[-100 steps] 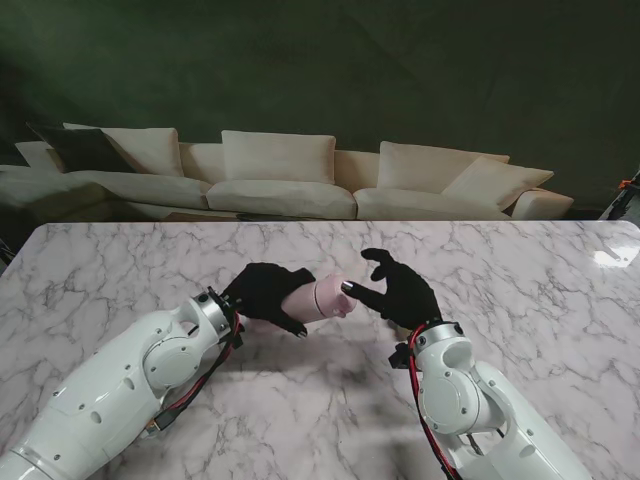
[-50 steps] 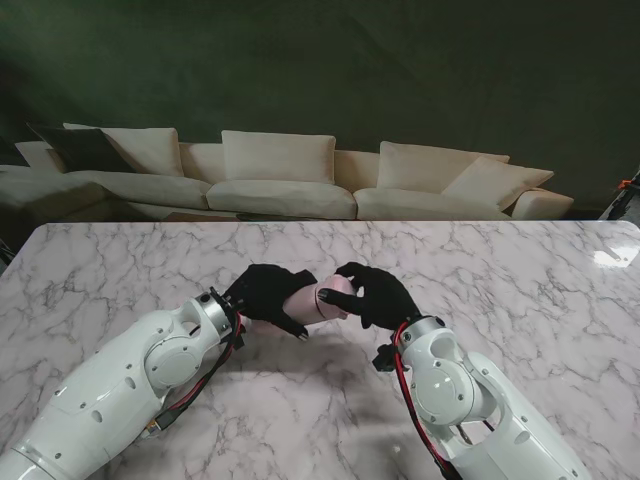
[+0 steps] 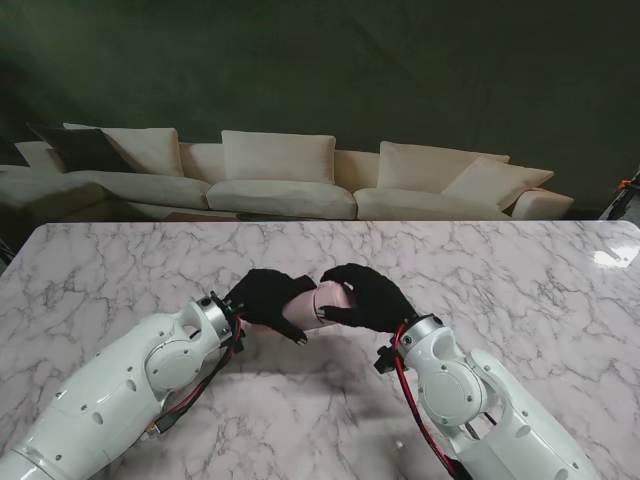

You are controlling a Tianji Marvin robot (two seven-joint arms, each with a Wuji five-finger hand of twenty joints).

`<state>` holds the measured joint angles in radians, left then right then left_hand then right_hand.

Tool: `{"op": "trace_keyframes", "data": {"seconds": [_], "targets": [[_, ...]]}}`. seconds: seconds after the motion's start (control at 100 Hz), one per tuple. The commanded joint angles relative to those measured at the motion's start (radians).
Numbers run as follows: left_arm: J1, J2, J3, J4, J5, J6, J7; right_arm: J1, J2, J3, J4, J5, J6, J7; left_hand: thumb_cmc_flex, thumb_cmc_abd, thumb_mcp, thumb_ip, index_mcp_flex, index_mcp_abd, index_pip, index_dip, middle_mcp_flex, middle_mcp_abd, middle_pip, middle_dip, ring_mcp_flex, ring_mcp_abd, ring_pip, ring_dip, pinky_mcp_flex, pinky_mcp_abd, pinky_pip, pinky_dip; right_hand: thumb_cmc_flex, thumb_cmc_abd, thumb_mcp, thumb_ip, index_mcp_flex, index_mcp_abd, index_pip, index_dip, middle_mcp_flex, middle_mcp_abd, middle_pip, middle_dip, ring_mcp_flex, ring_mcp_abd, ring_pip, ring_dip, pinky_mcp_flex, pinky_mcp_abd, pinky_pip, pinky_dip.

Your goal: Clean the thermos with cup brush

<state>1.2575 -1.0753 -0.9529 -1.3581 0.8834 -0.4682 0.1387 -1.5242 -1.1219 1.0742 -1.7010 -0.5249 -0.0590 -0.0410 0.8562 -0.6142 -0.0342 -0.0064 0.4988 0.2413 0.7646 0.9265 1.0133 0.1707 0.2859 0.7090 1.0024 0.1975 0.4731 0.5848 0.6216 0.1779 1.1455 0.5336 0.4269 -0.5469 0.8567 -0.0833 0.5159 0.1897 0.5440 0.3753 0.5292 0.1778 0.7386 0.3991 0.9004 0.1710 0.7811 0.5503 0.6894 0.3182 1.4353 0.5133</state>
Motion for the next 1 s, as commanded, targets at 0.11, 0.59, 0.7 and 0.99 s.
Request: {"op": "trace_keyframes", "data": {"seconds": [0.11, 0.59, 0.7, 0.99], "targets": [[-0.019, -0.008, -0.002, -0.003, -0.012, 0.013, -0.005, -0.002, -0.007, -0.026, 0.021, -0.001, -0.034, -0.024, 0.343, 0.256, 0.414, 0.067, 0.024, -0.211, 0.147, 0.056, 0.031, -0.063, 0.049, 0.023, 0.105, -0.115, 0.191, 0.065, 0.043, -0.164, 0.069, -0.001, 0.143, -0.171, 0.13, -0.071, 0.056, -0.46, 0.276, 0.134, -0.046, -0.039, 0.156, 0.138, 0.014, -0.117, 0.163, 0.078, 0.062, -0.111, 0.019, 0.023], [-0.027, -0.01, 0.002, 0.004, -0.015, 0.015, -0.001, 0.019, -0.014, -0.04, 0.087, -0.009, -0.209, -0.082, 0.344, 0.257, 0.414, 0.065, 0.024, -0.213, 0.147, 0.058, 0.03, -0.061, 0.053, 0.025, 0.106, -0.116, 0.195, 0.067, 0.044, -0.165, 0.071, 0.0, 0.374, -0.155, 0.351, -0.145, 0.349, -0.605, 0.445, 0.204, -0.068, -0.09, 0.084, 0.13, -0.143, -0.103, 0.059, 0.051, -0.092, -0.15, -0.074, 0.109], [-0.028, -0.01, 0.002, 0.006, -0.016, 0.016, -0.001, 0.02, -0.018, -0.039, 0.098, -0.02, -0.23, -0.111, 0.344, 0.257, 0.414, 0.065, 0.024, -0.212, 0.147, 0.058, 0.029, -0.062, 0.053, 0.025, 0.107, -0.116, 0.197, 0.068, 0.045, -0.166, 0.072, 0.001, 0.406, -0.155, 0.382, -0.167, 0.402, -0.608, 0.417, 0.303, -0.033, -0.13, 0.104, 0.152, -0.133, -0.111, 0.1, 0.074, -0.093, -0.167, -0.037, 0.135], [-0.032, -0.01, 0.006, 0.012, -0.02, 0.021, -0.008, -0.01, -0.022, -0.002, 0.077, -0.044, -0.247, -0.154, 0.346, 0.257, 0.415, 0.065, 0.025, -0.213, 0.147, 0.058, 0.029, -0.062, 0.054, 0.026, 0.108, -0.117, 0.2, 0.069, 0.047, -0.167, 0.075, 0.002, 0.41, -0.135, 0.344, -0.17, 0.397, -0.589, 0.405, 0.302, 0.045, -0.136, 0.125, 0.233, -0.058, -0.149, 0.267, 0.099, -0.014, -0.21, 0.057, 0.137]]}}
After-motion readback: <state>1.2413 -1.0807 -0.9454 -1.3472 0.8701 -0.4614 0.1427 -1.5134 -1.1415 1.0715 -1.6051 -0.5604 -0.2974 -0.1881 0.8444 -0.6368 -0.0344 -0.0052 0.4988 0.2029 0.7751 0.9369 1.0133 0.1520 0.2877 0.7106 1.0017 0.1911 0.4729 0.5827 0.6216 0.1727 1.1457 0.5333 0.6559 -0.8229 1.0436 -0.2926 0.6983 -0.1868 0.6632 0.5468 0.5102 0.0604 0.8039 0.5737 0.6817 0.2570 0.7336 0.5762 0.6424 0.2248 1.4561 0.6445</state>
